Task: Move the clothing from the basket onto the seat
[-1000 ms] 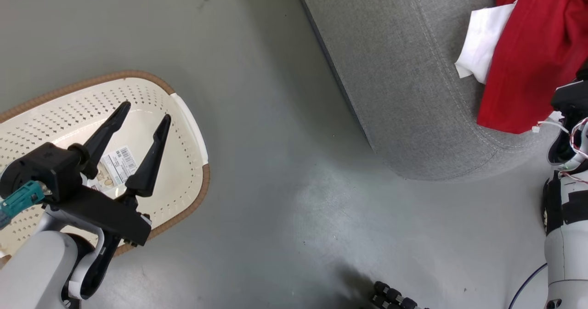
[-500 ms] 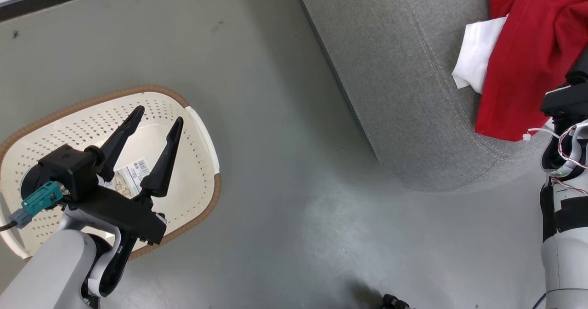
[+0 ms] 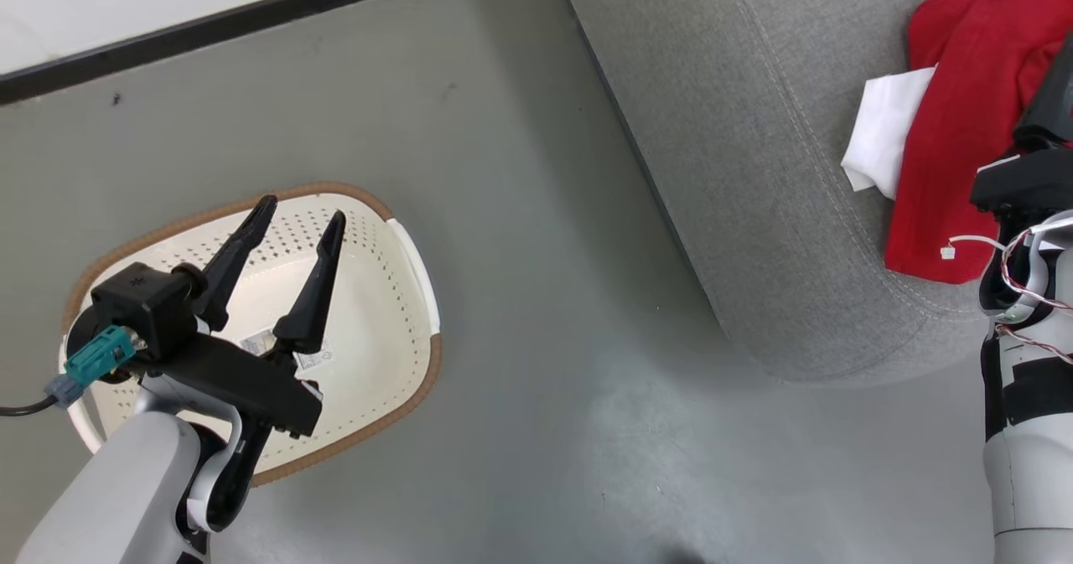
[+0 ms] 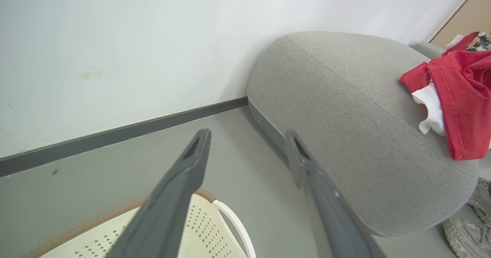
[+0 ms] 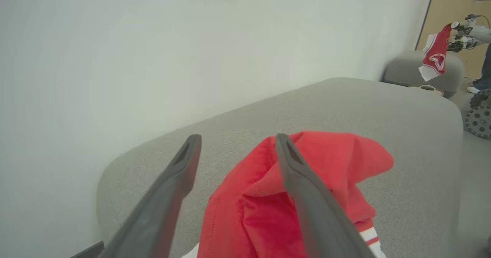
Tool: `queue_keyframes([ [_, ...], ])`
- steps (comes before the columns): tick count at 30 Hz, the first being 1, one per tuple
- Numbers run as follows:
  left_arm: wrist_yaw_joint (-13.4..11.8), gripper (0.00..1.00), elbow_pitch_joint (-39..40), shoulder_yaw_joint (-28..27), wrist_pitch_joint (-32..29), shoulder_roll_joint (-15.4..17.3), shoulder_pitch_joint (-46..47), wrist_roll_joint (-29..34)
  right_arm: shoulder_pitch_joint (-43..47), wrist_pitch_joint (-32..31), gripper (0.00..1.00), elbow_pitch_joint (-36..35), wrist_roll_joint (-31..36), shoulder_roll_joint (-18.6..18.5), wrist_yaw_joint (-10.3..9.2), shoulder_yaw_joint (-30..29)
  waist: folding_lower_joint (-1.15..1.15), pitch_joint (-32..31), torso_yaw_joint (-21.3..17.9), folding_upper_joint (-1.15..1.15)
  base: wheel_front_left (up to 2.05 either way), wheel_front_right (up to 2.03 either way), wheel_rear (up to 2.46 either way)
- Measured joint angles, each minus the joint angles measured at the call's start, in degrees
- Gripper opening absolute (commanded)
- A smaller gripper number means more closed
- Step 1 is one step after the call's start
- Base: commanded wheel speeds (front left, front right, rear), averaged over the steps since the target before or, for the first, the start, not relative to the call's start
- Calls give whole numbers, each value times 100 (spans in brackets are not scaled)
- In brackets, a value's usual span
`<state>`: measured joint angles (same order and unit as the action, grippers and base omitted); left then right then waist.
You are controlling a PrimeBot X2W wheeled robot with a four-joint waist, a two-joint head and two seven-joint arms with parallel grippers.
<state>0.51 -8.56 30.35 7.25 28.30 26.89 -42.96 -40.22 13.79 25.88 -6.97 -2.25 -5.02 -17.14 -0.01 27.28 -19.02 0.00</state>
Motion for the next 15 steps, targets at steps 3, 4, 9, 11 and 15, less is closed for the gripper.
queue_keyframes([
  [3,-5,100,-66,-16,40,-54,5,-32,3,1,100,-13,23,-15,27,33,0,-70,54,0,0,0,0],
  [4,-5,100,-111,-30,66,-82,16,-34,13,18,100,-20,42,-35,54,55,0,-102,85,0,0,0,0],
  [9,-8,100,-333,-91,183,-170,95,-64,139,41,100,-102,87,-38,136,218,0,-258,259,0,0,0,0],
  [11,-8,100,-430,-98,221,-224,94,-86,141,41,100,-97,87,-44,209,248,0,-325,337,0,0,0,0],
  [15,-55,100,-627,-144,344,-319,93,-91,149,42,100,-92,94,-44,260,420,0,-479,495,0,0,0,0],
])
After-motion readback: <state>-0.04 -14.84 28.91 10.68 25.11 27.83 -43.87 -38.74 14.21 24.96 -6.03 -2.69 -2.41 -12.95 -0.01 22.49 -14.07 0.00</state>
